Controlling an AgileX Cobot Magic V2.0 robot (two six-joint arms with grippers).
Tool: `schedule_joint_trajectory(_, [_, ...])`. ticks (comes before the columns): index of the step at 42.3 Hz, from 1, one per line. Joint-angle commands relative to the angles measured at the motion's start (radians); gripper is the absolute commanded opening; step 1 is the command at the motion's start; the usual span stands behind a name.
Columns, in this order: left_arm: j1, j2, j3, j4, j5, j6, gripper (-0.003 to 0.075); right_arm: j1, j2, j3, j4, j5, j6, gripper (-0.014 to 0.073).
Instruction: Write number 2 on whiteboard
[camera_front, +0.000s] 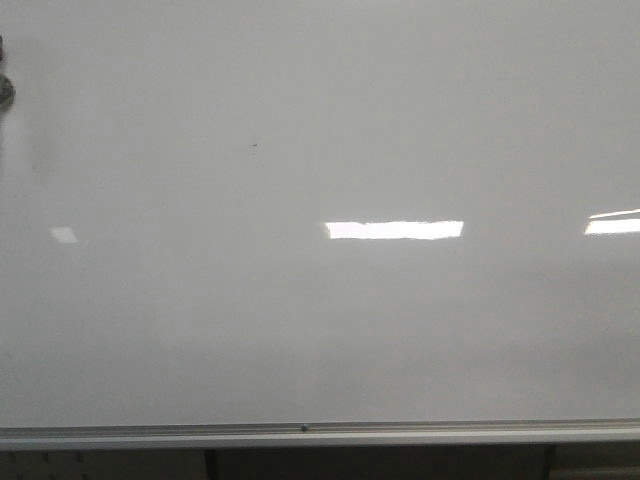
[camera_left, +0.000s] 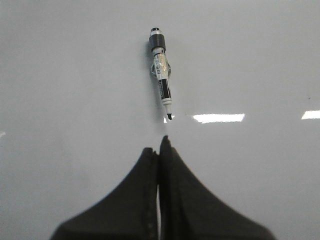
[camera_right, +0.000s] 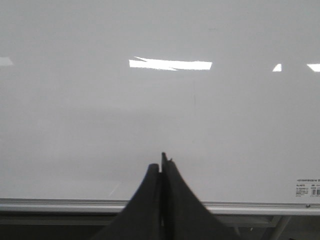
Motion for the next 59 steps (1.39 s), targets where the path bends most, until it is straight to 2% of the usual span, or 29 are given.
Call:
schedule_joint_trajectory(1, [0.001,-0.008,0.024,-0.001,-0.078,-0.009,-0.002,-0.008,-0.014,0.001,0.0,-0.087,0.0,-0.0072])
schedule_joint_trajectory(43, [0.001,-0.008,0.024,-0.001,-0.078,-0.009,-0.002,-0.008,-0.014,0.001,0.0,-0.087,0.0,-0.0072])
schedule_joint_trajectory(53, [0.001,-0.008,0.024,-0.001,-0.109,-0.009,-0.002,-0.008,-0.014,0.001,0.0,-0.134,0.0,-0.0072])
schedule_joint_trajectory(59, [0.001,-0.008,0.019,-0.001,-0.202,-0.009,-0.0019,-0.008,-0.014,-0.025,0.005,-0.204,0.0,-0.0072])
